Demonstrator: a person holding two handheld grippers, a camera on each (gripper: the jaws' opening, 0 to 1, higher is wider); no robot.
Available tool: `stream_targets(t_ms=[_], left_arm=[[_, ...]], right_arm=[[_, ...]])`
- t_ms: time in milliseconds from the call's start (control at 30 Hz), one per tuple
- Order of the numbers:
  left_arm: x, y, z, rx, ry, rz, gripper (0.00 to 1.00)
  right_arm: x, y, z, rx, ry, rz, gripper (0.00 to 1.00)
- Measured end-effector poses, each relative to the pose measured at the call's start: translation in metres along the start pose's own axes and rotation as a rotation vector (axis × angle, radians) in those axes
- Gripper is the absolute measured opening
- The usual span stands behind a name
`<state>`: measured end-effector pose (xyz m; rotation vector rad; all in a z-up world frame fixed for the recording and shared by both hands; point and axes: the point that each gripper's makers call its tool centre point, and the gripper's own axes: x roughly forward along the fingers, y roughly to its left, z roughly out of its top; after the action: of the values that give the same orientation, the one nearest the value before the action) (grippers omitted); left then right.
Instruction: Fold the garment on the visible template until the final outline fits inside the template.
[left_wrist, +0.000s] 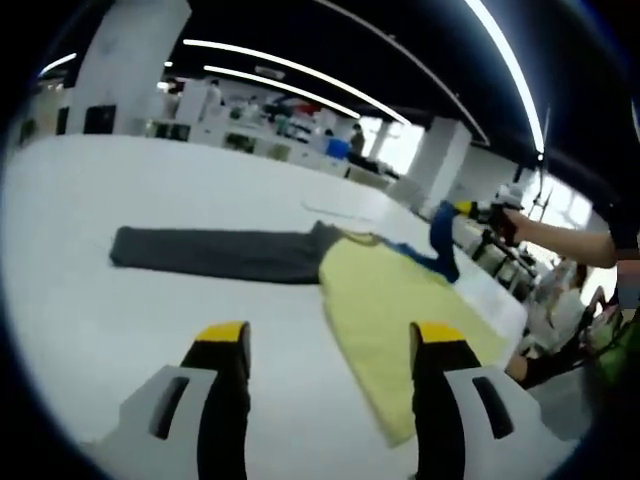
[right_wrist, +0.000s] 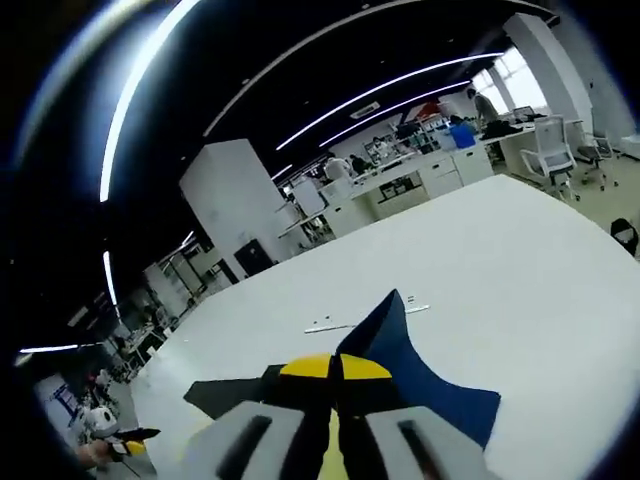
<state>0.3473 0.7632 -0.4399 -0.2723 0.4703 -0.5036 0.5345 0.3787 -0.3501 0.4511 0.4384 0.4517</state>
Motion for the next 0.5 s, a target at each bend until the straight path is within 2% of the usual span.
stream_targets(t_ms=[267, 300, 500], left_arm=[[-0.001, 0.003, -0.004, -0.01, 0.005, 0.003, 0.6], [-0.001, 0.003, -0.005, -0.01, 0.007, 0.003, 0.6], [0.001, 0.002, -0.007, -0.016, 0.013, -0.001, 0.6]], right_arm=[[0.036, 0.046, -0.005, -0.026, 0.038, 0.116, 0.0], [0.044, 0.056, -0.009, -0.022, 0.052, 0.146, 0.0], [0.072, 0.089, -0.024, -0.036, 0.084, 0.218, 0.0]])
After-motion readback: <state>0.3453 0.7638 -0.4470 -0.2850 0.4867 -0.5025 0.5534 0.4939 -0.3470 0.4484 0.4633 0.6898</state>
